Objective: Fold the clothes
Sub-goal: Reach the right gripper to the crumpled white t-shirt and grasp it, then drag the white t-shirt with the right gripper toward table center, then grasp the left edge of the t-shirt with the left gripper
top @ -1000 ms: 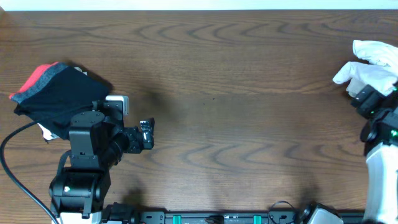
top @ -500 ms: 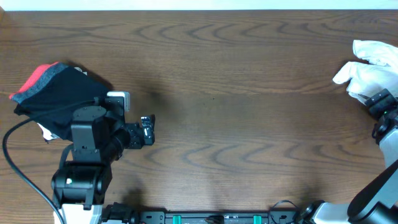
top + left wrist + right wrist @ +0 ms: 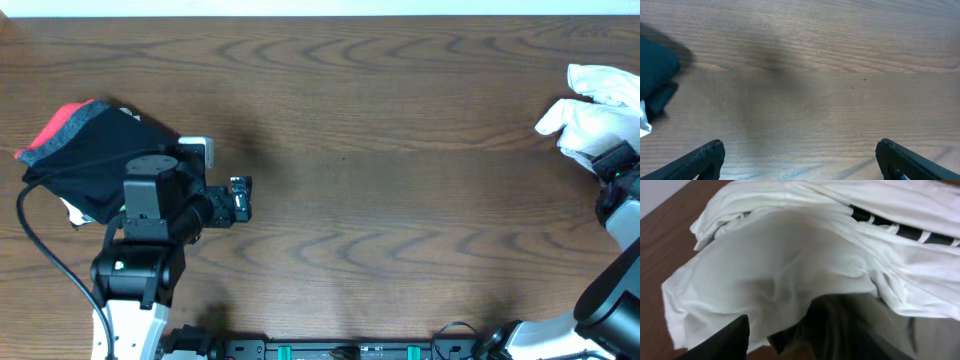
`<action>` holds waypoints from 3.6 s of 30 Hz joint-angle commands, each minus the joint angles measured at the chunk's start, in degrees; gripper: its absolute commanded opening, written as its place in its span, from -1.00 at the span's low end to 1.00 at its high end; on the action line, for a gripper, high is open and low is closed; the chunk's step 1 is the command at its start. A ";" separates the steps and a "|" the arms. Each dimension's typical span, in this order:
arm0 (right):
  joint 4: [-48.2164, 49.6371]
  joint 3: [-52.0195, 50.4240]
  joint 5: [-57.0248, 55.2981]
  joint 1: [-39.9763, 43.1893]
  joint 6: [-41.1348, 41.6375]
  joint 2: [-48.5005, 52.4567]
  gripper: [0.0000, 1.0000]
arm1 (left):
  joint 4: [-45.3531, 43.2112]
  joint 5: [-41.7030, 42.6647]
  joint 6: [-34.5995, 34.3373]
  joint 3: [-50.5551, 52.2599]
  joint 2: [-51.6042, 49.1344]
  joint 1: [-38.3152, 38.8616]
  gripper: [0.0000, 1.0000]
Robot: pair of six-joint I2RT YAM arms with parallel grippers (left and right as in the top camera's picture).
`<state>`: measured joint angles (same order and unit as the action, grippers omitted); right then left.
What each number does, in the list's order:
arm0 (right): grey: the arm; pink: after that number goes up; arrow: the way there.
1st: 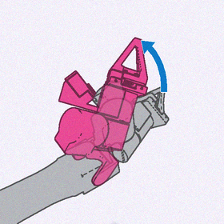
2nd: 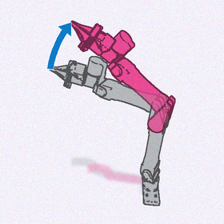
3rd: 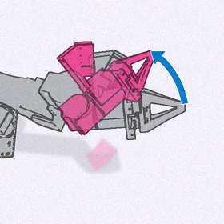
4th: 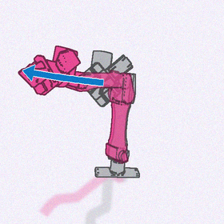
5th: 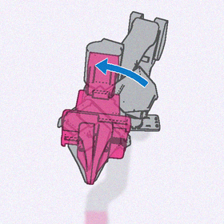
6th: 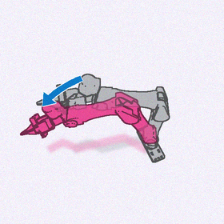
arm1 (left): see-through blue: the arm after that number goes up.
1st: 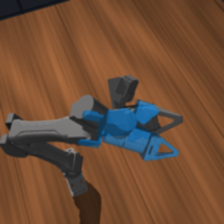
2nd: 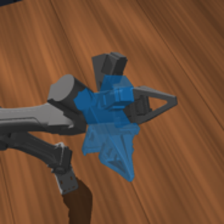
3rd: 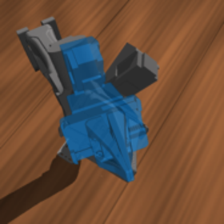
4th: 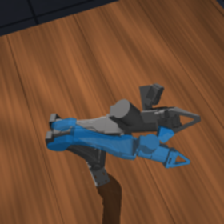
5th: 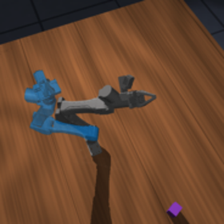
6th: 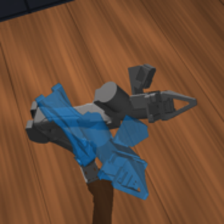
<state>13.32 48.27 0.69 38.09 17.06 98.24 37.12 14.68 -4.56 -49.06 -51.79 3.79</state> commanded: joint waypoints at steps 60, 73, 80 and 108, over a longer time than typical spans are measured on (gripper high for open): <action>-5.35 14.80 57.53 -26.60 0.94 -31.76 -0.98 | -0.76 0.35 -0.48 -1.20 -1.79 -0.20 0.96; -43.36 14.78 55.17 -42.62 -15.52 -22.93 -0.37 | -0.68 0.33 -0.48 -1.20 -1.81 -0.20 0.96; -49.11 14.78 33.92 -43.67 -15.34 -20.63 -0.03 | -0.31 0.33 -0.48 -1.20 -1.81 -0.20 0.96; -58.03 4.59 -5.60 -41.79 -1.86 -12.96 0.28 | 7.17 17.51 -5.75 -0.87 -26.10 11.28 0.80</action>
<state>-45.98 54.19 -3.97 -3.92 14.13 83.64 44.56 29.36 -7.75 -49.23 -74.06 11.00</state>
